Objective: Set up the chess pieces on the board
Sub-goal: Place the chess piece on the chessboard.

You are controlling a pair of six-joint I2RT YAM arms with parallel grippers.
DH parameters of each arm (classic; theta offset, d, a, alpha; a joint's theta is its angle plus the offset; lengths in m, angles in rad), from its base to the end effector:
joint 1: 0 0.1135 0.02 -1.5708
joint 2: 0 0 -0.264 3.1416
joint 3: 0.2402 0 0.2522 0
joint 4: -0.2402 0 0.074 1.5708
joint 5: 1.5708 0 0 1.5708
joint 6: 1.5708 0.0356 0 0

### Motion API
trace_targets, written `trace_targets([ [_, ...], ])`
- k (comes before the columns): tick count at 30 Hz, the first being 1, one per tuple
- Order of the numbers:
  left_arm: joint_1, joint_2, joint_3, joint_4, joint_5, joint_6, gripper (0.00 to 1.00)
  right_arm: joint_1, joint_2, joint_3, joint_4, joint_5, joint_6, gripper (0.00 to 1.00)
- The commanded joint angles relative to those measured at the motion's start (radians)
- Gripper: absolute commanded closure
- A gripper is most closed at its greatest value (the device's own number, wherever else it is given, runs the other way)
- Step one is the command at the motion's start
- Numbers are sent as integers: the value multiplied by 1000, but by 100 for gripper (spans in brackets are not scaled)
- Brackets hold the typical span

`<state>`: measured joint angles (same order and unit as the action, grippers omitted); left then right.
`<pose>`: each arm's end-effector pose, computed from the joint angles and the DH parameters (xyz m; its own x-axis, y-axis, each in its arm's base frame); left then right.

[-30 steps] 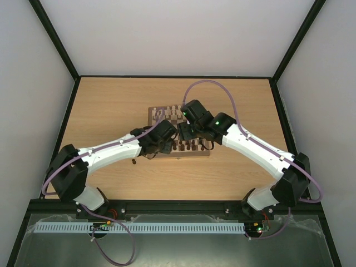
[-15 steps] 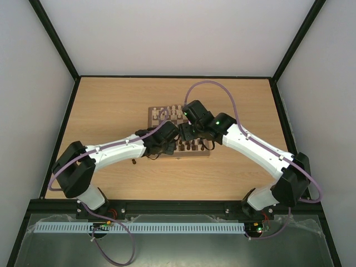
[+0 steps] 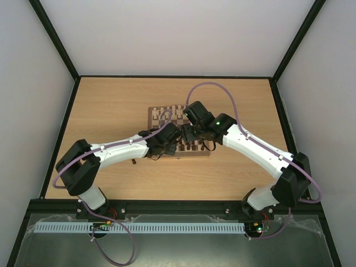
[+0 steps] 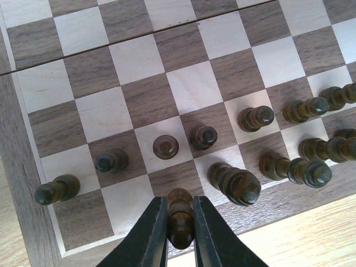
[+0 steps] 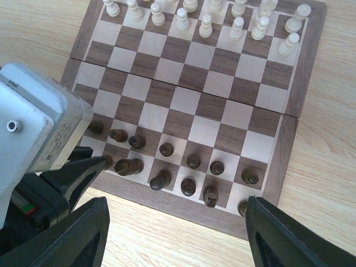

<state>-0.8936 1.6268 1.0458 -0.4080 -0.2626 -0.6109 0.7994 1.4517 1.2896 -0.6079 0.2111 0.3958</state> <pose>0.2153 -0.2530 0.2022 -0.8093 0.1225 -0.5745 0.2430 0.9602 -0.1376 0.2272 0.2229 0.3196 -0.6776 -0.1561 -0.7186 -0.3629 0.9209 0.1422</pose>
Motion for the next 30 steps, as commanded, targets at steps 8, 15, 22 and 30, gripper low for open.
trace_targets([
  [8, -18, 53, -17, 15, -50, -17, 91, 7, -42, -20, -5, -25, -9, 32],
  [15, -18, 61, -14, 21, -55, -19, 90, 7, -40, -25, -4, -29, -12, 32],
  [22, -19, 62, -10, 24, -61, -19, 89, 6, -37, -24, -1, -32, -14, 32],
  [30, -20, 63, -6, 28, -63, -18, 89, 7, -39, -25, -2, -32, -15, 32],
])
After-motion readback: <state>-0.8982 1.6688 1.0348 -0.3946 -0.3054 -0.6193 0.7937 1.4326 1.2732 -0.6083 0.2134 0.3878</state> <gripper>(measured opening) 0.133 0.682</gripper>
